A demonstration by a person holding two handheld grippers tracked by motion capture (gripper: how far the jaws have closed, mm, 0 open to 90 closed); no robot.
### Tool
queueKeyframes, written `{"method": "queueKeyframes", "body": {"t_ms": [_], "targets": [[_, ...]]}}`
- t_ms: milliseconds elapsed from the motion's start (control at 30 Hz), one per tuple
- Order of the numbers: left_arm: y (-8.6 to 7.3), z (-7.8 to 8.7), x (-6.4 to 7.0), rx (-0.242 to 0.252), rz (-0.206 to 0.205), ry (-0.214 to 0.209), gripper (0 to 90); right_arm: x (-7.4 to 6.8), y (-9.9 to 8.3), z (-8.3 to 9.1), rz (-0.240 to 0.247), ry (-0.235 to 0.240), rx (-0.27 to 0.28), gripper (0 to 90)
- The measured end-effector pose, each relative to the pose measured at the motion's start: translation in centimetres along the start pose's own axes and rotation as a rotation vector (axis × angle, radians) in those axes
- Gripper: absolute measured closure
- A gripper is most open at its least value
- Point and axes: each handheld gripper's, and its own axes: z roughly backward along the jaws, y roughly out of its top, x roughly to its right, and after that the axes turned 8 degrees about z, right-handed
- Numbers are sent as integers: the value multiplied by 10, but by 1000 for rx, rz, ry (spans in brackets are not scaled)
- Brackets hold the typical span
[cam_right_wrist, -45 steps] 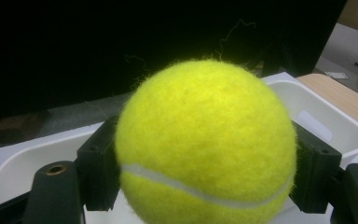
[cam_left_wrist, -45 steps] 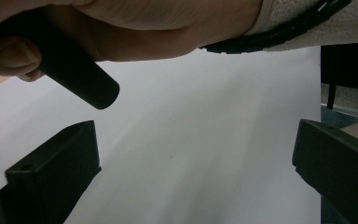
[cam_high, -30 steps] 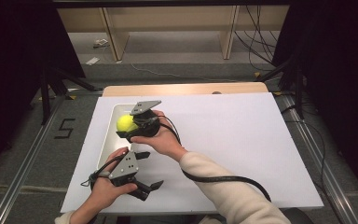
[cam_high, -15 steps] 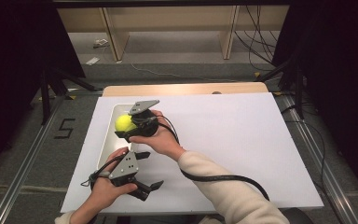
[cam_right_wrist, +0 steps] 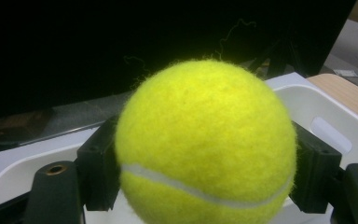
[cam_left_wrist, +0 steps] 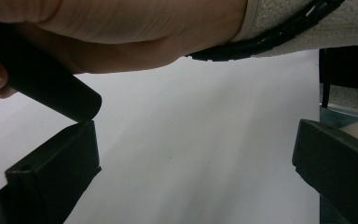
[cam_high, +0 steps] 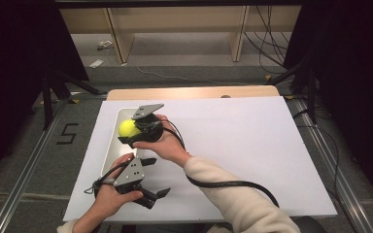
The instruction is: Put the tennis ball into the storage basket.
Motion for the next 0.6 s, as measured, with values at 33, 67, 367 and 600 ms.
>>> {"method": "queueKeyframes", "body": {"t_ms": [33,67,367,600], "targets": [[0,0,0,0,0,0,1,0,0,0,0,2,-2,264],[0,0,0,0,-1,0,1,0,0,-1,-1,3,-2,264],[0,0,0,-1,-2,-1,1,0,-1,-3,-4,7,-9,264],[0,0,0,-1,-2,-2,1,0,1,-5,2,10,-12,264]]}}
